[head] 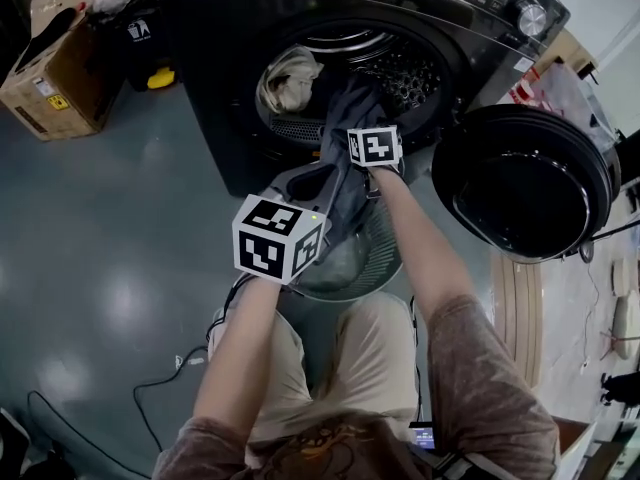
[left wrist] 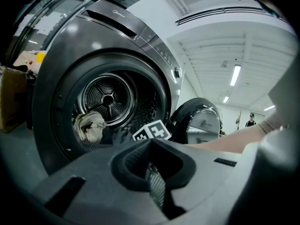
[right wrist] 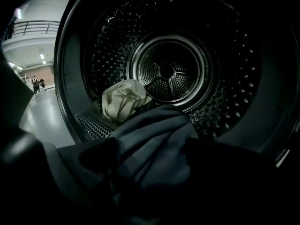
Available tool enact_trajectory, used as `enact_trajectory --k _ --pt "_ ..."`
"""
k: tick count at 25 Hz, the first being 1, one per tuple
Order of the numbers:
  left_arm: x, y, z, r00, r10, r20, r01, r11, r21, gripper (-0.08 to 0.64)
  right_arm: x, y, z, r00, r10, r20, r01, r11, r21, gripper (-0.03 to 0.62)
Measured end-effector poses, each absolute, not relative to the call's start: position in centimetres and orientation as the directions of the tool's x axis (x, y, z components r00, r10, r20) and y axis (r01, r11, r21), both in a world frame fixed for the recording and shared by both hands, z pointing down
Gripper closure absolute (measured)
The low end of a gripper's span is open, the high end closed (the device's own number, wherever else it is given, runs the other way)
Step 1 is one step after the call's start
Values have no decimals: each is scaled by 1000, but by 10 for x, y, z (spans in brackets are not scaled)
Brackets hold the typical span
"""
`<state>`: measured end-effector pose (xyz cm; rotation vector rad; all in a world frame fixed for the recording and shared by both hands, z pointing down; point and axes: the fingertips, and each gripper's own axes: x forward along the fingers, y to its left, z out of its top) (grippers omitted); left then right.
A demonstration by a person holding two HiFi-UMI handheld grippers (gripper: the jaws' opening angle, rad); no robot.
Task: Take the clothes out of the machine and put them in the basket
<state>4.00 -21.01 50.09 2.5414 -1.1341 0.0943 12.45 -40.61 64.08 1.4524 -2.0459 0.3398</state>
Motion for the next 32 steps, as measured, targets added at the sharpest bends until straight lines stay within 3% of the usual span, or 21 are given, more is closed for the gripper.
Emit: enact_trajectory --k 6,12,17,32 --pt "35 -211 503 674 -706 216 -734 -608 303 555 125 -409 646 -206 -762 614 -913 375 159 130" --pt "38 -211 509 670 -704 234 -739 -606 294 555 121 -392 642 -210 -740 639 -889 416 190 377" --pt "34 -209 510 658 -711 249 -752 -601 270 555 115 -368 626 -247 -728 640 -866 462 191 498" --pt "25 -212 517 629 -732 261 -776 -573 264 555 113 -214 571 -464 -721 516 -822 566 52 511"
